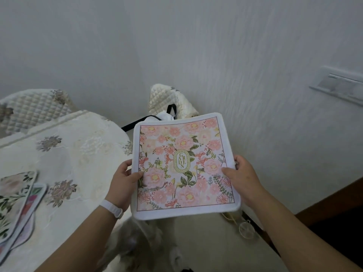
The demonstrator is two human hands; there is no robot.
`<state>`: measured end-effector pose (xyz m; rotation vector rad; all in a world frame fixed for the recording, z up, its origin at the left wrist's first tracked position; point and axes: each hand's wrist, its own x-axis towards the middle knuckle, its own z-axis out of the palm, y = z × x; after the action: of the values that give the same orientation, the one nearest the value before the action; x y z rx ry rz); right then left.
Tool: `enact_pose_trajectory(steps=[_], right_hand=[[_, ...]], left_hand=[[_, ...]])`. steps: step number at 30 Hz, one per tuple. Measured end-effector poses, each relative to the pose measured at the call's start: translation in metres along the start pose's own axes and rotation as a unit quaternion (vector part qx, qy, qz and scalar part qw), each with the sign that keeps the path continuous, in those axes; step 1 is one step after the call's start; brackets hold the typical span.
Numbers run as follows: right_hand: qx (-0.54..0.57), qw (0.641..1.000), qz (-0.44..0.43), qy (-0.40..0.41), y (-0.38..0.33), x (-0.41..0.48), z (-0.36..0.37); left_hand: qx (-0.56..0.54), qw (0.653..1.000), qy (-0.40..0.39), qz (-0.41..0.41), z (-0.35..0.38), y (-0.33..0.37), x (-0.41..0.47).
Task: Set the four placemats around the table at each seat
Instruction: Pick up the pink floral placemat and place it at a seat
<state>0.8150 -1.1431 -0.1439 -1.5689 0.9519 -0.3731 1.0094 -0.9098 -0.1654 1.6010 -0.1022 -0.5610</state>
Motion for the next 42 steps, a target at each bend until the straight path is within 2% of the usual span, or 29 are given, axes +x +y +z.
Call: enact_pose_trajectory(steps=[13, 20, 25, 30, 34, 42], right_hand=[[-0.074, 0.996, 0.007, -0.044, -0.072, 0.155, 0.086], [-0.082, 0.990, -0.006, -0.113, -0.101, 0.210, 0.150], [-0.118, 0.977, -0.035, -0.171, -0.109, 0.240, 0.204], [-0.169, 0.951, -0.057, -0.252, -0.110, 0.280, 0.271], [-0.196, 0.916, -0.077, -0.340, -0.110, 0.319, 0.332], [-0.251, 0.829, -0.068, -0.495, -0.124, 0.390, 0.435]], left_hand=[[-0.034, 0.998, 0.039, -0.024, -0.022, 0.019, 0.162], [-0.075, 0.991, 0.104, -0.041, -0.063, 0.026, 0.189], [-0.089, 0.978, 0.184, -0.048, -0.099, 0.023, 0.195], [-0.104, 0.948, 0.295, -0.066, -0.124, 0.004, 0.201], [-0.117, 0.913, 0.381, -0.091, -0.136, -0.012, 0.211], [-0.165, 0.811, 0.546, -0.130, -0.123, -0.012, 0.241]])
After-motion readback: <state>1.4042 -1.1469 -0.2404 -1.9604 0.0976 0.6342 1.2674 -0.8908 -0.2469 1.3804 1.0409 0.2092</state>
